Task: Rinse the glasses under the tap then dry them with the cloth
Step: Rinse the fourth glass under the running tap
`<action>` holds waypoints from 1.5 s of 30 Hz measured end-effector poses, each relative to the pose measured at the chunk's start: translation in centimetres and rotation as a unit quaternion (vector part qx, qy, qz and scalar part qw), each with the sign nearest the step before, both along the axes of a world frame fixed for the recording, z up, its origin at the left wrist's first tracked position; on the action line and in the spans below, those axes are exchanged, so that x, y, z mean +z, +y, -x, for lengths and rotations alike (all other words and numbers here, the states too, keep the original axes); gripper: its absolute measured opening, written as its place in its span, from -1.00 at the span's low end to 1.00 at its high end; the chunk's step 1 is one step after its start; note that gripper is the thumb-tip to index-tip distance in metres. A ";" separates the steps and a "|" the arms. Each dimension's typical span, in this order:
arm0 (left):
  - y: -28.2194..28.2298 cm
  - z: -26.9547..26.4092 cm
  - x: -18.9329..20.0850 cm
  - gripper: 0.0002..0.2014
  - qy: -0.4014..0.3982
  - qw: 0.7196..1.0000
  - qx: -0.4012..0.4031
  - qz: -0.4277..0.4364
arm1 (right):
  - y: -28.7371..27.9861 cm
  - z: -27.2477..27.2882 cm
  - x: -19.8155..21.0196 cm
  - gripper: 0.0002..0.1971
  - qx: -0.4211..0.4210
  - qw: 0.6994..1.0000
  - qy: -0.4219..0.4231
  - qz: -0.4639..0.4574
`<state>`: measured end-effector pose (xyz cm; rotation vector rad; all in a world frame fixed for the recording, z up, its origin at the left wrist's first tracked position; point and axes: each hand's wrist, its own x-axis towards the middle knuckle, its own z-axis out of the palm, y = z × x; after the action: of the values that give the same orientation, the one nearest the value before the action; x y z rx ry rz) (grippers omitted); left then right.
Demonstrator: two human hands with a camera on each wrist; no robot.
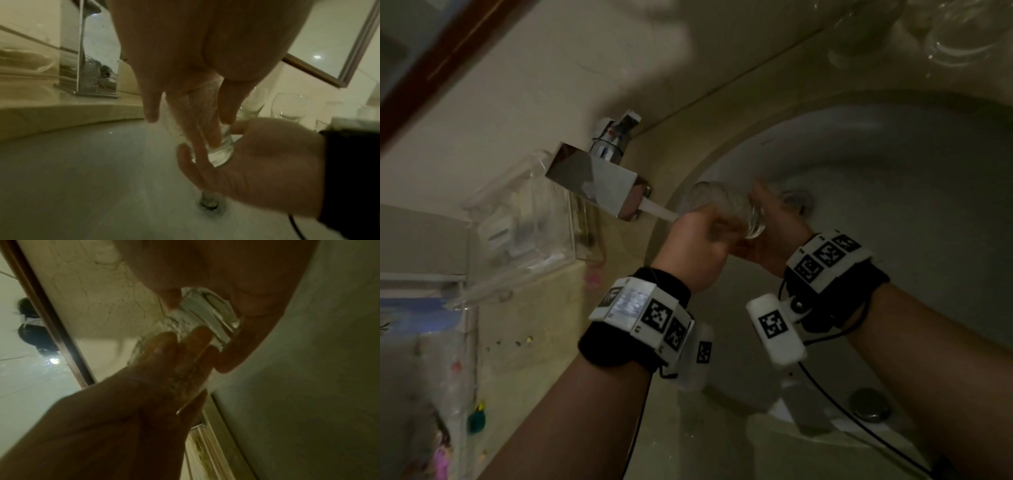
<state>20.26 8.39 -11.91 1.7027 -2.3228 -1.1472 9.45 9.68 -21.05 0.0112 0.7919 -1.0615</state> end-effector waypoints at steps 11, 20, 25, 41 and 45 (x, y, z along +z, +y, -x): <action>-0.3 -0.1 -0.4 -0.86 -0.022 0.998 0.048 0.030 | 0.0 -0.1 0.6 -0.50 -0.002 1.000 0.013 0.004; -0.1 0.1 -0.3 -0.73 0.015 0.994 0.092 0.056 | 0.5 -0.1 1.0 -0.52 -0.004 0.999 0.004 0.048; 0.0 -0.4 -0.2 -0.86 -0.009 1.000 0.013 0.027 | 0.1 -0.1 0.3 -0.47 0.006 0.999 0.037 -0.004; 0.0 -0.1 -0.1 -0.85 0.008 1.000 0.015 -0.001 | 0.2 0.2 0.6 -0.39 0.018 0.999 0.038 -0.010; -0.2 -0.1 -0.3 -0.89 0.035 0.996 0.079 0.011 | 0.5 0.0 1.0 -0.54 0.024 1.000 -0.012 -0.004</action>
<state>20.31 8.21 -12.21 1.7698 -2.1104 -1.1282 9.46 10.17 -20.07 0.0115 0.7719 -1.0105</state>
